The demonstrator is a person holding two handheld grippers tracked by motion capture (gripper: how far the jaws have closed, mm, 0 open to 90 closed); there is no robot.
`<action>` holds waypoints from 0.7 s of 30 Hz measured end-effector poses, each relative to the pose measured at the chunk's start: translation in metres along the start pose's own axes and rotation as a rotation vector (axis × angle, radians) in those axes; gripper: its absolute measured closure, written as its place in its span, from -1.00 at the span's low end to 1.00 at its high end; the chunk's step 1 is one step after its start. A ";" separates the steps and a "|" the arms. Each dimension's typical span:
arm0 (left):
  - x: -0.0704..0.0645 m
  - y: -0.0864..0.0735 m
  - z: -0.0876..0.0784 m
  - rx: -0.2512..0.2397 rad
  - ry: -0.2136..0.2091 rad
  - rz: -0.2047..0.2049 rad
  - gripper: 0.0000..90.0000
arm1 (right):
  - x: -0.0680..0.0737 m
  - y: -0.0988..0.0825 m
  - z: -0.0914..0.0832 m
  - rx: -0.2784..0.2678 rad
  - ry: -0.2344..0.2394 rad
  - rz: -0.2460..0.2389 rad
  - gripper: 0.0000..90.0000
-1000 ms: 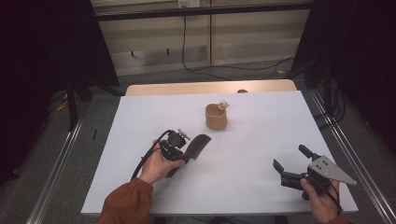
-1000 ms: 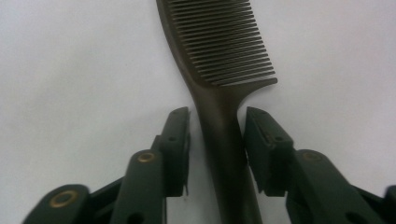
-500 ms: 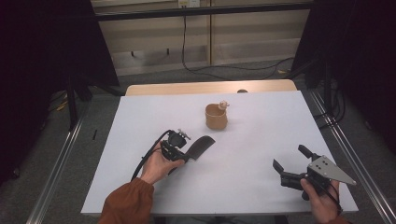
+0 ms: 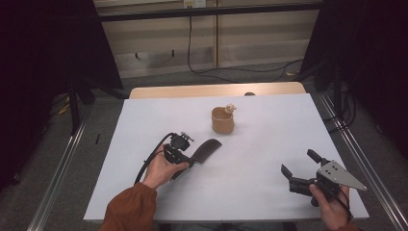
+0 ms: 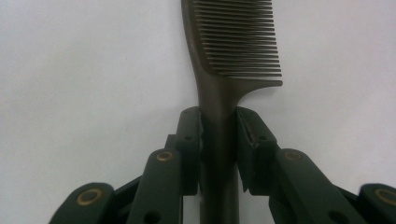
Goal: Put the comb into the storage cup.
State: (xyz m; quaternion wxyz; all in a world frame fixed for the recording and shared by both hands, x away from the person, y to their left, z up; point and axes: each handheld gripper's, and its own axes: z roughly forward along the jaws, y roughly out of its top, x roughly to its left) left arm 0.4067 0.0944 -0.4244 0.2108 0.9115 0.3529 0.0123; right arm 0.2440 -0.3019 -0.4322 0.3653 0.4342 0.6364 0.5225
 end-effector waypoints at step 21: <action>0.006 -0.004 -0.015 -0.076 -0.058 0.007 0.61 | 0.000 0.000 0.000 -0.001 0.004 0.000 -1.00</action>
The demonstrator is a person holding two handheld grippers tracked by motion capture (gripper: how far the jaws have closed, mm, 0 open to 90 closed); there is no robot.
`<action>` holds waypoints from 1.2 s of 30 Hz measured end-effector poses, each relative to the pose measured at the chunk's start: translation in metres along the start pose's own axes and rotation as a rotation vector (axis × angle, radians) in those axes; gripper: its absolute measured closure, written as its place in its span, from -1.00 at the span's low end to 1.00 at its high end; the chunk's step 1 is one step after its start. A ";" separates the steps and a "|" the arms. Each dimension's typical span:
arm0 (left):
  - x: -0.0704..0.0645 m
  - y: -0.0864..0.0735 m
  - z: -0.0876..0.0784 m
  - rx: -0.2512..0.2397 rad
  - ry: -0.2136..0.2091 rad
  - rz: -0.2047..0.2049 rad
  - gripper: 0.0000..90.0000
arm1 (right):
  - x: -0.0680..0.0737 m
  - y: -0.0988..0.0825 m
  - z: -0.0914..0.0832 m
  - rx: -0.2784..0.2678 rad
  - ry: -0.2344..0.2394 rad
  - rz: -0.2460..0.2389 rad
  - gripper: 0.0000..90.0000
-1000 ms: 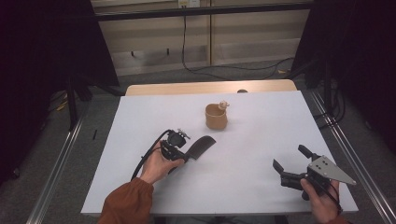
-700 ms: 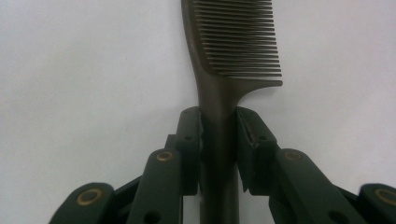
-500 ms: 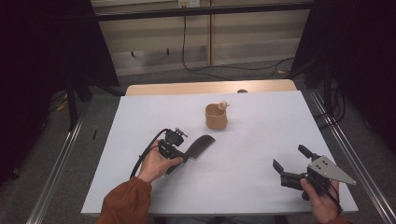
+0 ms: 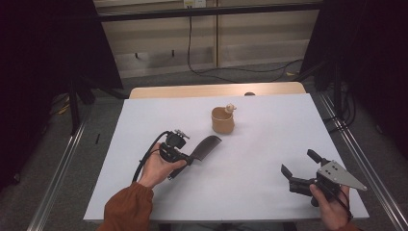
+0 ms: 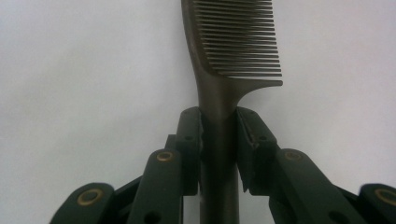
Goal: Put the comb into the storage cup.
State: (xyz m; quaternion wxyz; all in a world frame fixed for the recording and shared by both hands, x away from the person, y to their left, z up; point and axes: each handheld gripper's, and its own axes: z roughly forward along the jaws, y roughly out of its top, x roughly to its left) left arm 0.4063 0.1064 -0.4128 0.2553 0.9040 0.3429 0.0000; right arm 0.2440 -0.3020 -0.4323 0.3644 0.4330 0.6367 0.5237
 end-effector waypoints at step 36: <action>-0.014 -0.002 -0.035 -0.306 -0.052 0.098 0.61 | 0.000 0.000 0.000 0.003 -0.002 0.001 -1.00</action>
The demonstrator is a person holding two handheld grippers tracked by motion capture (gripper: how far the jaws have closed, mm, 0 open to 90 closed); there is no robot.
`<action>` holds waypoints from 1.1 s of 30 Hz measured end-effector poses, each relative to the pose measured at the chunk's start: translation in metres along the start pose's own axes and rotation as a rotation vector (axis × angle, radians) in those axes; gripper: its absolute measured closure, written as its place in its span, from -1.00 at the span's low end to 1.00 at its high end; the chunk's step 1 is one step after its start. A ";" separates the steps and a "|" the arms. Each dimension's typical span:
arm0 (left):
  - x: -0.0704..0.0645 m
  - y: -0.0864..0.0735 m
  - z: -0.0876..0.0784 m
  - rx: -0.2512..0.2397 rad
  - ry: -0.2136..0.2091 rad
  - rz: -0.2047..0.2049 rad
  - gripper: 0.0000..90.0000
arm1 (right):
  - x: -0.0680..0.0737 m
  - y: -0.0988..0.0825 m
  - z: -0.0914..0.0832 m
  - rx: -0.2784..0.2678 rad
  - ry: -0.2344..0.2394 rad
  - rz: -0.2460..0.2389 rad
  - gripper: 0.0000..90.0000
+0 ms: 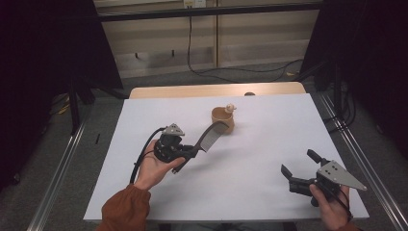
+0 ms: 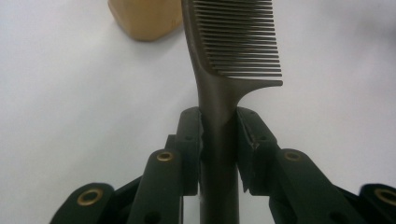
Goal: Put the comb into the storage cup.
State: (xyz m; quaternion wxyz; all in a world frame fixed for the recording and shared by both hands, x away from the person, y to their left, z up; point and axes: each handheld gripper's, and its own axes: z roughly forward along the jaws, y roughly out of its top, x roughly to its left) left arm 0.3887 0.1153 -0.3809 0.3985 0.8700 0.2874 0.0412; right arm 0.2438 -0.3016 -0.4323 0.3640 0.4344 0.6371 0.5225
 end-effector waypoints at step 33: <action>0.006 0.002 -0.026 -0.319 0.125 0.029 0.61 | 0.000 0.000 0.000 0.000 -0.002 -0.002 -1.00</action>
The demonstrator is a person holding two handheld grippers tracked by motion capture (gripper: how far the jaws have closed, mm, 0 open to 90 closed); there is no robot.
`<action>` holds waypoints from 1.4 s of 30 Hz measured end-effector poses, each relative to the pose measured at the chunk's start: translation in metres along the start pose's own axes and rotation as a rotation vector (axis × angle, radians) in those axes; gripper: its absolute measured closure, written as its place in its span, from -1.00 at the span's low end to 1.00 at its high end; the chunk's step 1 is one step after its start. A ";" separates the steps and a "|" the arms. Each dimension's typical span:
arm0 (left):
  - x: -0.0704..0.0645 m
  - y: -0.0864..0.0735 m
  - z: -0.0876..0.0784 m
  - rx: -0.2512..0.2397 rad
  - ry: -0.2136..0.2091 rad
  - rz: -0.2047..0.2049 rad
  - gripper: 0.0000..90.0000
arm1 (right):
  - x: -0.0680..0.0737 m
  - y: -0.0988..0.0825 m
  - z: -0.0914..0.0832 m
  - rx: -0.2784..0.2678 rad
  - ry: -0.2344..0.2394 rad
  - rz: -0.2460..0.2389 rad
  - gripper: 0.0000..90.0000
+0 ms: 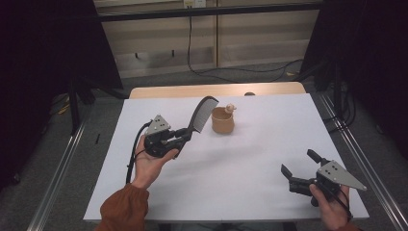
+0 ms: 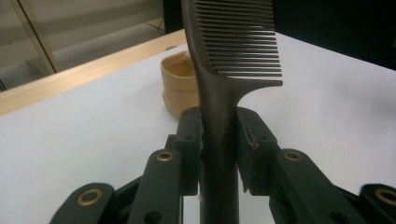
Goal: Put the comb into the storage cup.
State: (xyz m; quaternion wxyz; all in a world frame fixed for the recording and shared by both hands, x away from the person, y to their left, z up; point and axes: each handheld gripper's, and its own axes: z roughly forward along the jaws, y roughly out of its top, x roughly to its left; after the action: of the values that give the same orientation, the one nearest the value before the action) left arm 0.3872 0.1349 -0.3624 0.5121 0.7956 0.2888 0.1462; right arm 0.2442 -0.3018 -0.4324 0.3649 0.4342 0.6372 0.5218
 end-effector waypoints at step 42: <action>0.010 0.022 0.024 -0.261 0.004 -0.048 0.61 | 0.000 0.001 -0.001 -0.012 -0.003 0.005 -1.00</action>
State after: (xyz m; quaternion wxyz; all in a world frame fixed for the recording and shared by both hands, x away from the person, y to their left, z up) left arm 0.4145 0.1162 -0.3538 0.6140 0.7147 0.2873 0.1720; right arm 0.2434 -0.3024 -0.4315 0.3671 0.4343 0.6326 0.5258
